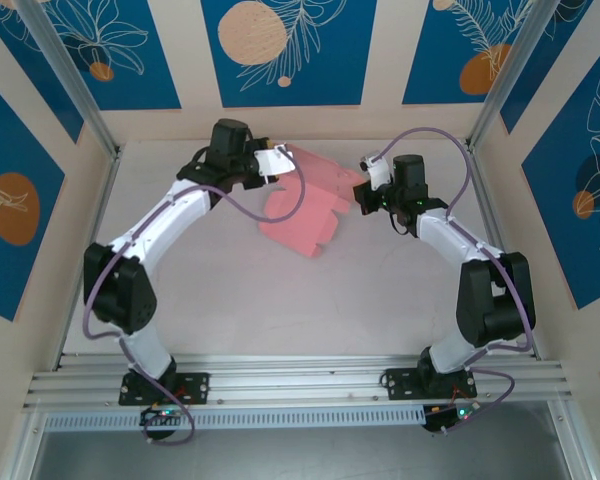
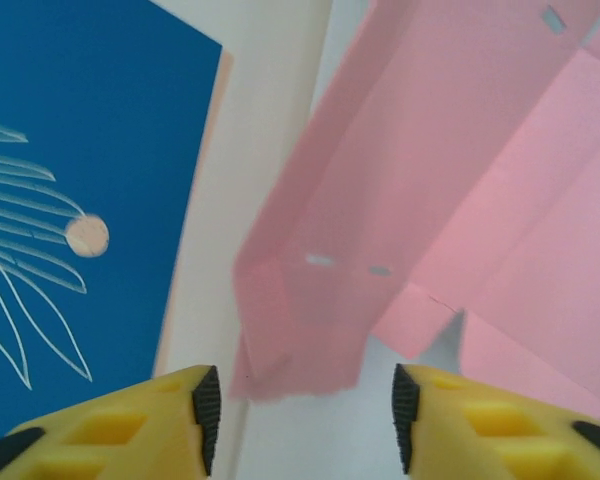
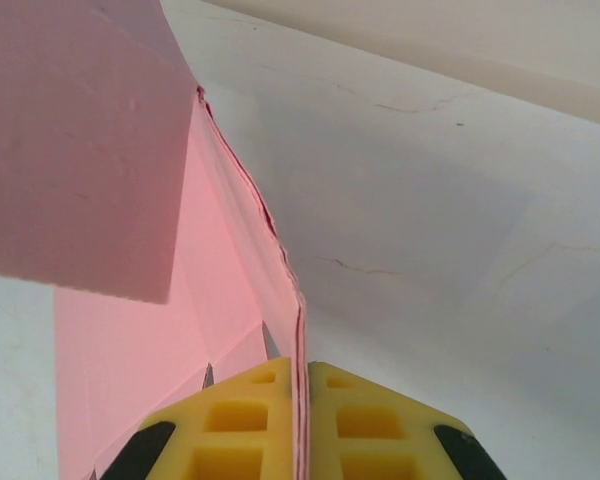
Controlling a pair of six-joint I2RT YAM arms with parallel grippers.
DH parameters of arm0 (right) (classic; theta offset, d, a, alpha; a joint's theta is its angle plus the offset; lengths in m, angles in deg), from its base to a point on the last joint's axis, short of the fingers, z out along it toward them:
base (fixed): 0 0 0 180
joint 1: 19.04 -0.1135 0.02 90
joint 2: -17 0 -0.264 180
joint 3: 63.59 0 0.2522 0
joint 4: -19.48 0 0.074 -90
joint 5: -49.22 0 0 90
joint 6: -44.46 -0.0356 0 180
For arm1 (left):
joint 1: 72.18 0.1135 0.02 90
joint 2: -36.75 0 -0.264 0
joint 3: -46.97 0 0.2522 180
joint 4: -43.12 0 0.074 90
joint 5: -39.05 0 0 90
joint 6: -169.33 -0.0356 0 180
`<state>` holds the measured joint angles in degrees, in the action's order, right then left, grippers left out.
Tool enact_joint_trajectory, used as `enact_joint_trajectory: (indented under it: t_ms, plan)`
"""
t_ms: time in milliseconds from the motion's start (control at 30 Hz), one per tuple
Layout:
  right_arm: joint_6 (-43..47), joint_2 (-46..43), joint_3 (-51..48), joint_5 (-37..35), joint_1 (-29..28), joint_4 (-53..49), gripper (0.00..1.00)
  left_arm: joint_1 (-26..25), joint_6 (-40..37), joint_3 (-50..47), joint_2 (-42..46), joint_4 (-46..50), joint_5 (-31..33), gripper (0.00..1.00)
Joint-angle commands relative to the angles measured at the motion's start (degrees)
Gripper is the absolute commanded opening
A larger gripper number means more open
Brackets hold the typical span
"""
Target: Fold the paper box
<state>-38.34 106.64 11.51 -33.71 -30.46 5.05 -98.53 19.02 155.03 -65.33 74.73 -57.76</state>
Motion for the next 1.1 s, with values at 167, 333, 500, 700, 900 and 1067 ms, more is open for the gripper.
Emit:
enact_joint_trajectory:
  t_ms: [167,333,500,700,900,1067]
  plan:
    - [3.5,-3.4,-1.2,3.4,-1.5,0.8,0.00,0.7,-7.4,16.8,-10.5,12.0,-7.8,0.47]
    - [3.6,-4.0,-1.0,4.0,-1.9,0.3,0.00,0.7,-7.9,20.3,-13.3,12.5,-7.0,0.46]
    - [3.6,-3.8,-0.6,4.1,-1.8,0.1,0.00,0.7,-9.2,20.7,-13.7,14.6,-5.6,0.26]
    - [3.6,-2.1,0.8,4.8,-1.0,-1.1,0.00,0.3,-8.9,11.6,-10.8,6.9,-3.7,0.00]
    - [2.1,1.8,4.4,3.6,0.7,-4.1,0.00,-3.0,-9.8,-8.8,-4.7,-19.4,5.0,0.00]
    - [-1.2,5.2,6.9,2.7,2.5,-7.0,0.15,-6.0,-9.7,-19.1,-2.2,-31.1,11.3,0.00]
